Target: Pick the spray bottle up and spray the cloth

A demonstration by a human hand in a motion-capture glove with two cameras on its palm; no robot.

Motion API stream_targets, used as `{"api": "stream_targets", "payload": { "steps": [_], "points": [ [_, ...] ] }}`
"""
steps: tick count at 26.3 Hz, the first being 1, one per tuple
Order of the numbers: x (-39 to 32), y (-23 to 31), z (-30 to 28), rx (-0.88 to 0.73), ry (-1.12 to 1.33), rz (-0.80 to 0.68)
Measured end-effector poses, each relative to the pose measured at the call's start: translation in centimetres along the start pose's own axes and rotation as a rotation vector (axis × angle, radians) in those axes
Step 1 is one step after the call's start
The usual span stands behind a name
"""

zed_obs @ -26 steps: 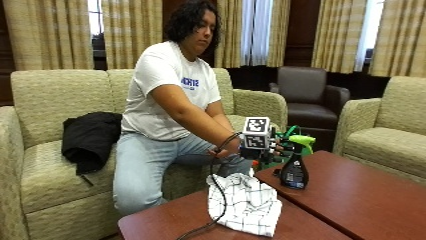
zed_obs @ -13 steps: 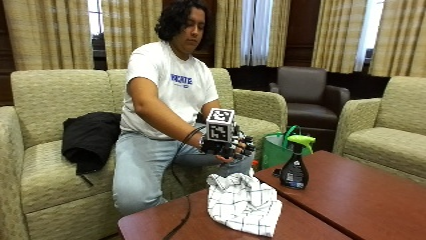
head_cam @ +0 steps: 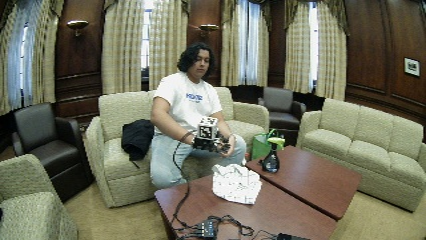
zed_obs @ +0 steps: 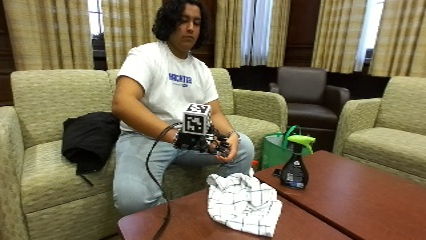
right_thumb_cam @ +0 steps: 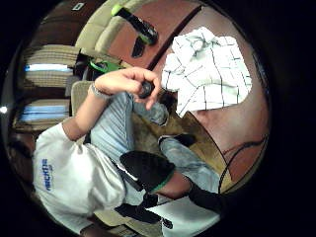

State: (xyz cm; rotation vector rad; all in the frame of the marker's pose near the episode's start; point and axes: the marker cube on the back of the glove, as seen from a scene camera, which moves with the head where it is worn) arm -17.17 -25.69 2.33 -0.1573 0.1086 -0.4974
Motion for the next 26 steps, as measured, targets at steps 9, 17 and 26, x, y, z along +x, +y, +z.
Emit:
{"api": "stream_targets", "payload": {
  "steps": [9, 17, 26],
  "points": [
    [-2.8, 6.2, 3.3, -0.05, 0.17, -0.081],
    [-2.7, 7.4, 3.7, -0.054, 0.194, -0.07],
    [-2.7, 7.6, 4.0, -0.045, 0.171, -0.052]
  ]
}}
